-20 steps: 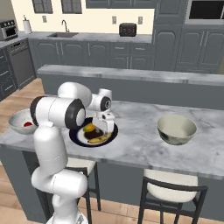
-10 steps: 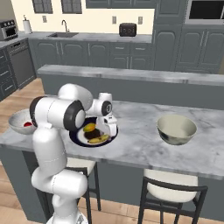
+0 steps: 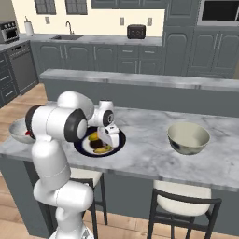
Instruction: Take the fruits from the plate on the dining counter and place two fruits in each bowl.
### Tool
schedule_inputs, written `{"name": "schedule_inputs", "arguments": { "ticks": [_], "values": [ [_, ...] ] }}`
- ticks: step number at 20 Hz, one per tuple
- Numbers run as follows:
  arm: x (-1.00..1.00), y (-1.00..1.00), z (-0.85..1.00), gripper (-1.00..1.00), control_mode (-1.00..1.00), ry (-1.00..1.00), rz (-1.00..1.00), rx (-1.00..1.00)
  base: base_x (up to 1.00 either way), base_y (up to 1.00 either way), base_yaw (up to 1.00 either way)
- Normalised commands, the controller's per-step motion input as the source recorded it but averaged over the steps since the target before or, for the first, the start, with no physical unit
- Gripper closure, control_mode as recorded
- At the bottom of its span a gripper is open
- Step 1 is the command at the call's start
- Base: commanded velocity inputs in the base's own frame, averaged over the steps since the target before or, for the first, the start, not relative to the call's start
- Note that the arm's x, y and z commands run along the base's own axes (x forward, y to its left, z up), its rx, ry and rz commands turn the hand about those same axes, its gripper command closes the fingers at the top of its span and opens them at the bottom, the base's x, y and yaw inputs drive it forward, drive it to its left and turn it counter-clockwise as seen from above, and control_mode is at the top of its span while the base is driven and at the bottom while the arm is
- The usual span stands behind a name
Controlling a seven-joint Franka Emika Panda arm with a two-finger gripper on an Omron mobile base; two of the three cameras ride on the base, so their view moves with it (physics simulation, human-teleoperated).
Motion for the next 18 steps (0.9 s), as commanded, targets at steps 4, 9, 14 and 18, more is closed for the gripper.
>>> {"name": "schedule_inputs", "arguments": {
  "ticks": [4, 9, 14, 18],
  "values": [
    [0.0, 0.16, 0.0, 1.0, -1.0, 0.0, 0.0, 0.0, 0.0, 0.0, 0.0],
    [-0.1, 0.03, 0.13, 1.0, -1.0, -0.03, 0.0, 0.0, 0.0, 0.0, 0.0],
    [-0.44, 0.24, 0.92, 1.0, -1.0, -0.2, 0.15, 0.08, 0.0, 0.0, 0.0],
    [0.01, 0.91, 0.81, 1.0, -1.0, -0.22, 0.53, 0.16, 0.0, 0.0, 0.0]
  ]
}}
